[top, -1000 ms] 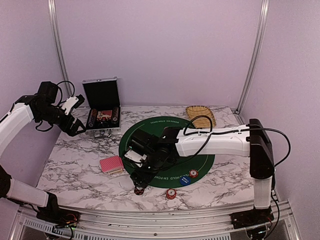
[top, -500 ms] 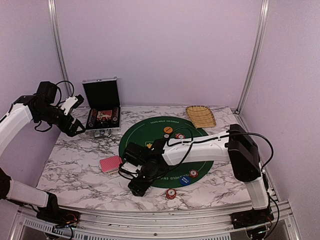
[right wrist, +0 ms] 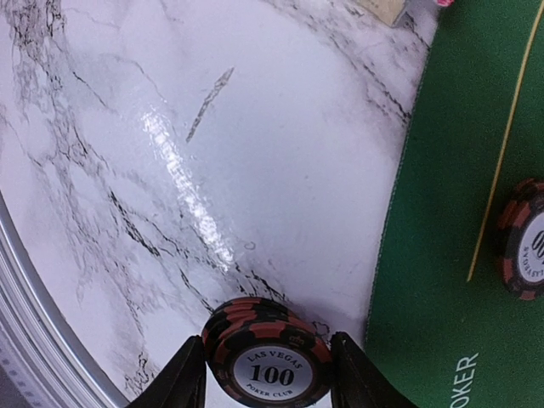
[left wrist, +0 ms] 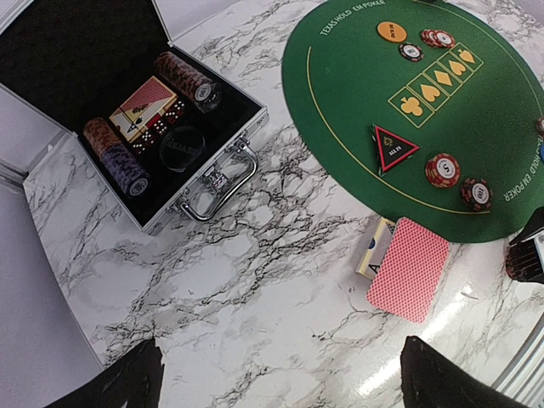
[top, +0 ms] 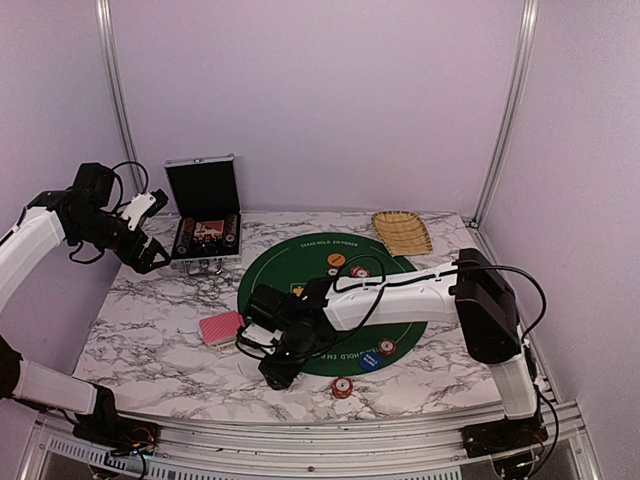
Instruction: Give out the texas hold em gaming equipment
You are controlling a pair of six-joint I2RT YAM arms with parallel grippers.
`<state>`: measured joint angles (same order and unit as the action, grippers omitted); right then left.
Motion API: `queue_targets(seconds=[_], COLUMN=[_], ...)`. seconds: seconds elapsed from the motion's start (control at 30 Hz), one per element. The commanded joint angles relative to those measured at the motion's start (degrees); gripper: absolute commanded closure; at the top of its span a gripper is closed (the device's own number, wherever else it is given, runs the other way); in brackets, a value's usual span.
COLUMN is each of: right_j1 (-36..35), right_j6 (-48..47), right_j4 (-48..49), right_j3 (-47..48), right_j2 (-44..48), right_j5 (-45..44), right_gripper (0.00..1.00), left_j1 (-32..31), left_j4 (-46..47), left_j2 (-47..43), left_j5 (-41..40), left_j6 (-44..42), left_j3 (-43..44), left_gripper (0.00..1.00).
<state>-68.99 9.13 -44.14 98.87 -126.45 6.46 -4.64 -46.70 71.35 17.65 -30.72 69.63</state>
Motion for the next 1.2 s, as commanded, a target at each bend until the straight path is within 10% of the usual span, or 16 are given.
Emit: queue_targets(seconds=[0.0,0.57,1.17], right_j1=[-0.5,-0.5,9.0], right_j6=[-0.1,0.7,6.4], right_j4=[-0.4,-2.6,2.5], right_j3=[2.8,3.9,-16.0], right_j2=[0.3,3.3,17.0], right_j5=[-1.0,-2.6,-4.2], right_gripper=[0.54,0.85,0.9], left_j1=[-0.2,-0.2,-1.7], left_j4=[-1.6,-1.7,-4.1], left_j2=[-0.7,-0.8,-0.2], left_j5=[0.4,0.3,4.8], left_j6=[-0.4,-0.6,-2.8], left_j3=[0.6,0.7,-2.4], left_gripper=[0.01,0.01,0.01])
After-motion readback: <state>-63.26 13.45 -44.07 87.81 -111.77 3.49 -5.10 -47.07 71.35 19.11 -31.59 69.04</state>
